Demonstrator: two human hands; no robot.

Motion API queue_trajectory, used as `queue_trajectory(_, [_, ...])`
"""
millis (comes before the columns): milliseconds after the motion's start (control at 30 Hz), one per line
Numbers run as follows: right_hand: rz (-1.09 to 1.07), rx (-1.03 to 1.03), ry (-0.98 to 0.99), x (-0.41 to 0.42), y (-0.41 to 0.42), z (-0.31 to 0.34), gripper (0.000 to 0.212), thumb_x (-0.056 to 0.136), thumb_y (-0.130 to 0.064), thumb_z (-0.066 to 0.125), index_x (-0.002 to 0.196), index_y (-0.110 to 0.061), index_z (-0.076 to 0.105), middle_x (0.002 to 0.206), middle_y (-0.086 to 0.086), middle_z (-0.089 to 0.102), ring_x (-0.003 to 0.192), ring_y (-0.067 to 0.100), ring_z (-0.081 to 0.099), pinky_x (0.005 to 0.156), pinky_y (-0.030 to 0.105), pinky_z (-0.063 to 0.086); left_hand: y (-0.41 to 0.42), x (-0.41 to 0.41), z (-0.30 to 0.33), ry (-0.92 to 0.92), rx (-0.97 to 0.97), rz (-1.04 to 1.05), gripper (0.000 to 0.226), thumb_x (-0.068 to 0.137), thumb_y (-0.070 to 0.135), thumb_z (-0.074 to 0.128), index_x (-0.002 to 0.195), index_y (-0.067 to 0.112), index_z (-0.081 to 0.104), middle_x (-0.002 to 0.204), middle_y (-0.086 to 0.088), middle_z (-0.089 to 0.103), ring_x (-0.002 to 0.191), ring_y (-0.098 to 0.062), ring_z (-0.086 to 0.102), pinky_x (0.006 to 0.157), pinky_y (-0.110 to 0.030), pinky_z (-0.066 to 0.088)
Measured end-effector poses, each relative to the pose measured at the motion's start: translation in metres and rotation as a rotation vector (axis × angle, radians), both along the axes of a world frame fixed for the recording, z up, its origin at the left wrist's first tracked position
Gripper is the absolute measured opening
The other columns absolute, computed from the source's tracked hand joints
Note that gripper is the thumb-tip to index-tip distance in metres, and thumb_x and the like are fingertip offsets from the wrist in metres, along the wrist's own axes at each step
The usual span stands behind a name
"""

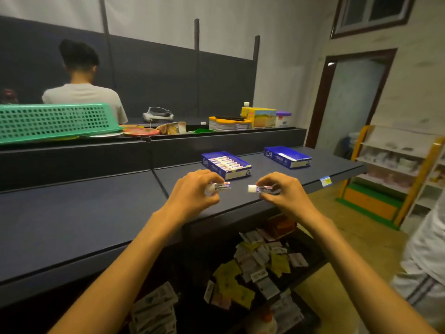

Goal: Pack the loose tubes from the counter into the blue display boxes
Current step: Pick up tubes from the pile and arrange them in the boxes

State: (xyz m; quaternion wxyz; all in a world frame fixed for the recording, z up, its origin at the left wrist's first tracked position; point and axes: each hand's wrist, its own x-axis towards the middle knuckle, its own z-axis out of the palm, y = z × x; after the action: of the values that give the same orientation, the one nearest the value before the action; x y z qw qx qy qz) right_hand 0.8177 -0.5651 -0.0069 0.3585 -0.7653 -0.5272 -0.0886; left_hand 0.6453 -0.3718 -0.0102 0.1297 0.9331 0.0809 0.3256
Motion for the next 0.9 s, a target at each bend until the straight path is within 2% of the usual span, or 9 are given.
queue_trajectory(167, [0.022,-0.029,-0.030,0.071,0.036,0.006,0.027,0.079,-0.009,0.076,0.105,-0.014,0.069,0.102,-0.001,0.067,0.089,0.006,0.059,0.076,0.008,0.045,0.027,0.057,0.000,-0.016,-0.016,0.068,0.033,0.080,0.024,0.068,0.114,0.024,0.067,0.115,0.003,0.067,0.105,-0.017,0.061,0.081,-0.040,0.056])
queue_trajectory(267, [0.051,-0.049,-0.051,0.102,0.057,0.006,0.027,0.080,-0.009,0.076,0.106,-0.013,0.069,0.103,0.000,0.066,0.088,0.003,0.057,0.077,0.010,0.046,0.042,0.082,0.002,-0.036,-0.035,0.113,0.037,0.074,0.030,0.061,0.110,0.023,0.070,0.111,0.003,0.070,0.101,-0.018,0.064,0.079,-0.038,0.055])
queue_trajectory(467, [0.132,-0.043,-0.049,0.153,0.095,0.015,0.027,0.083,-0.009,0.073,0.109,-0.012,0.068,0.101,-0.007,0.061,0.084,-0.005,0.053,0.074,0.004,0.043,0.068,0.121,0.006,-0.040,-0.036,0.188,0.032,0.076,0.019,0.074,0.108,0.022,0.071,0.109,0.003,0.071,0.096,-0.017,0.065,0.080,-0.036,0.055])
queue_trajectory(700, [0.280,-0.087,-0.030,0.212,0.141,0.013,0.025,0.083,-0.009,0.073,0.107,-0.014,0.069,0.108,-0.001,0.065,0.099,0.011,0.058,0.077,0.021,0.048,0.080,0.167,0.008,-0.013,-0.056,0.289,0.033,0.078,0.022,0.077,0.109,0.025,0.070,0.112,0.007,0.069,0.095,-0.013,0.064,0.080,-0.035,0.054])
queue_trajectory(900, [0.444,-0.187,-0.010,0.236,0.173,0.018,0.026,0.083,-0.015,0.074,0.108,-0.017,0.068,0.115,-0.001,0.063,0.102,0.009,0.057,0.071,0.013,0.045,0.077,0.185,0.010,0.017,-0.067,0.407,0.032,0.079,0.023,0.075,0.110,0.025,0.069,0.113,0.007,0.068,0.093,-0.009,0.062,0.080,-0.032,0.054])
